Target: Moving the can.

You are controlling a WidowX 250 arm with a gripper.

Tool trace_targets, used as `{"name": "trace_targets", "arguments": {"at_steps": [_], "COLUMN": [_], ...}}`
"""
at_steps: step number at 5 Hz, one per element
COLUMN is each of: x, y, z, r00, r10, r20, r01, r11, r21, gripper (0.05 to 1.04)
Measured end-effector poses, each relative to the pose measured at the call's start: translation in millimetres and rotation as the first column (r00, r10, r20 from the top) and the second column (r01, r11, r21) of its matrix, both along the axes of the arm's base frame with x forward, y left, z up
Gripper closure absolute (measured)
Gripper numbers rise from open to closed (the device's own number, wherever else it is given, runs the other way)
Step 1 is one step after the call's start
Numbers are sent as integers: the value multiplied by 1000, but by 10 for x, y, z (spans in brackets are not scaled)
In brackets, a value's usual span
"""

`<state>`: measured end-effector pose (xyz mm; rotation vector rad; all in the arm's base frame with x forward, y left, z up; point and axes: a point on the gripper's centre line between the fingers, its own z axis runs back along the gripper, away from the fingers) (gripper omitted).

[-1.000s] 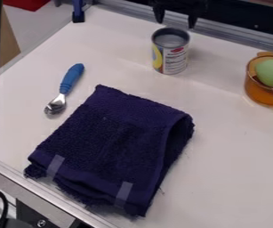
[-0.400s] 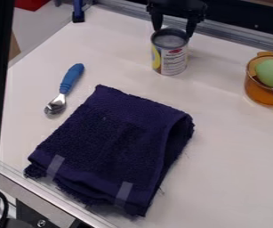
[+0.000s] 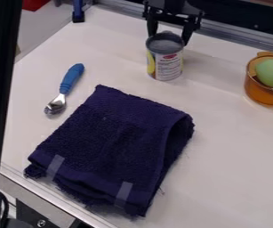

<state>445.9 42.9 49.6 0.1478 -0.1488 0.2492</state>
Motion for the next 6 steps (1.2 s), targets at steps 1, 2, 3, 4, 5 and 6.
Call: {"name": "trace_targets", "arguments": {"at_steps": [1,2,3,4,5,6], "x": [-134,-254,-455,-590,-641,-577], "y": [-25,-86,-187,-265,-307,-296], "z": [-166,-188,-180,-183,-201,-122], "r00": [999,998,995,992,990,995], "r10": [-8,-25,-68,-98,-107,-80], "r20": [-51,-56,-70,-82,-86,-66], "r01": [7,25,68,98,107,80], "r11": [1000,1000,998,995,994,997], "r21": [-10,-5,1,-3,-5,-1], "gripper": [83,83,83,84,83,83]}}
